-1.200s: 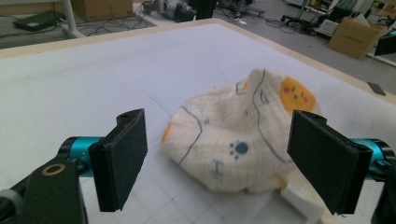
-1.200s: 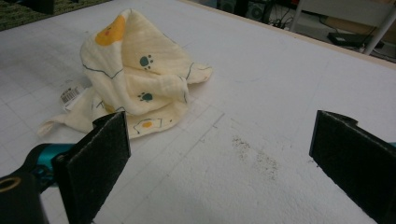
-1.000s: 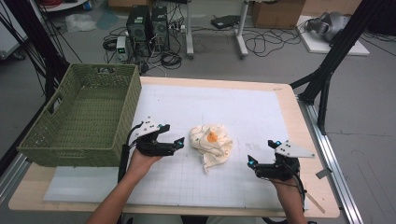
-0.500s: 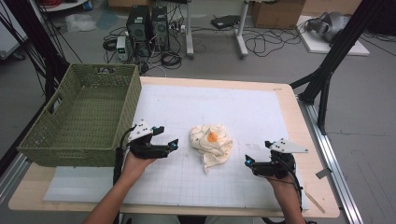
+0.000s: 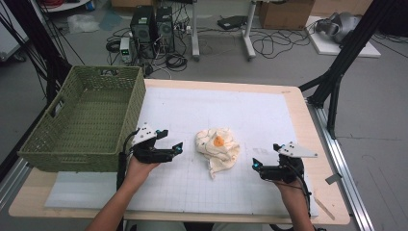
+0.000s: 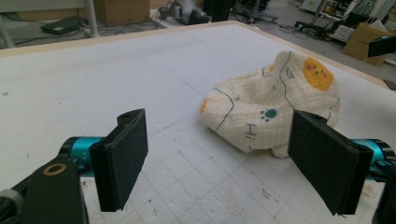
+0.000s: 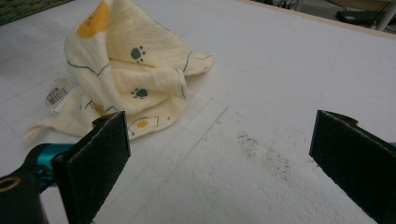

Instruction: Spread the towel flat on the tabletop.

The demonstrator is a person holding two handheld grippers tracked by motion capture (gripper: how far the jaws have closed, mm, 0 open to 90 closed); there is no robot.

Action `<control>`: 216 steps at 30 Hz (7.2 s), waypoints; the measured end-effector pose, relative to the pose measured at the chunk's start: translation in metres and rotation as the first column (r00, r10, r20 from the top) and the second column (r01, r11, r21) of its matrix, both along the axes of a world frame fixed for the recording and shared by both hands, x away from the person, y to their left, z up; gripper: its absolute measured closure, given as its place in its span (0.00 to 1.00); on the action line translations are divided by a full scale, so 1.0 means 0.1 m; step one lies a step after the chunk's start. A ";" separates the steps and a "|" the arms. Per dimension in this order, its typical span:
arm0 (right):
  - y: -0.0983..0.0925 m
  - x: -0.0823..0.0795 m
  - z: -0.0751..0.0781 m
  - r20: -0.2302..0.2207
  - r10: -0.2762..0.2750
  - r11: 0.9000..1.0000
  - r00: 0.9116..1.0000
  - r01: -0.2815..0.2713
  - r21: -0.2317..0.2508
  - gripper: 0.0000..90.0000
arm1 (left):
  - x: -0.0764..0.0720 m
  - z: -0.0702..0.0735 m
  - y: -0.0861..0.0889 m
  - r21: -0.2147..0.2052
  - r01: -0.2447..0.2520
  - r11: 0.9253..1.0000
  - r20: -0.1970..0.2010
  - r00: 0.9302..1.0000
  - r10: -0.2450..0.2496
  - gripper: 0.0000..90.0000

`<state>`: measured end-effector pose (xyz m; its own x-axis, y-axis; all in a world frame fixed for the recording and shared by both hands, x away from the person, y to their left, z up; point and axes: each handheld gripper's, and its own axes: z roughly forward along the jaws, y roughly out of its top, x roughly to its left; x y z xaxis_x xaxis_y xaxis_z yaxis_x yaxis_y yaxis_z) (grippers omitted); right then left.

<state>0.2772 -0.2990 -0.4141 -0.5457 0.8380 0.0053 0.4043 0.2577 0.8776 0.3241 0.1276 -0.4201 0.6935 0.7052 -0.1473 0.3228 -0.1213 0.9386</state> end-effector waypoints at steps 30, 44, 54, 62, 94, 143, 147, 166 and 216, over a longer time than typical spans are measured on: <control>0.69 0.69 -0.18 -0.149 0.230 0.961 0.962 -0.249 -0.121 0.88 | 0.02 -0.03 0.03 0.020 -0.008 1.000 -0.049 0.999 0.009 0.27; 0.13 0.14 -0.04 -0.068 0.087 0.971 0.994 -0.100 -0.217 0.92 | 0.09 -0.06 0.00 -0.020 -0.003 1.000 -0.108 0.994 0.001 0.48; 0.11 0.12 -0.05 -0.046 0.108 0.977 0.993 -0.115 -0.180 0.90 | 0.36 0.01 -0.47 -0.002 0.118 0.993 -0.127 0.985 -0.117 0.46; 0.09 0.12 -0.05 -0.047 0.110 0.980 0.993 -0.116 -0.164 0.90 | 0.62 -0.06 -1.06 0.114 0.170 0.979 -0.177 0.973 -0.149 0.45; 0.11 0.22 -0.01 -0.028 0.053 0.996 0.998 -0.055 -0.076 0.73 | 0.43 0.05 -0.18 0.090 0.000 0.996 -0.115 0.993 0.010 0.93; 0.54 0.45 0.18 -0.061 0.135 0.976 0.989 -0.143 -0.162 0.67 | 0.12 -0.17 -0.12 0.164 0.124 0.979 -0.141 0.985 -0.101 0.92; 0.74 0.67 0.04 -0.124 0.174 0.972 0.977 -0.191 -0.137 0.64 | 0.12 -0.16 -0.11 0.164 0.126 0.978 -0.138 0.985 -0.103 0.92; 0.86 0.72 -0.08 -0.134 0.154 0.941 0.979 -0.187 -0.282 0.96 | 0.11 -0.13 -0.09 0.147 0.098 0.984 -0.110 0.990 -0.082 0.92; 0.57 0.74 -0.23 -0.101 -0.003 0.981 0.995 -0.017 -0.192 0.98 | 0.65 -0.02 -0.73 0.130 -0.051 0.990 -0.081 0.995 0.062 0.56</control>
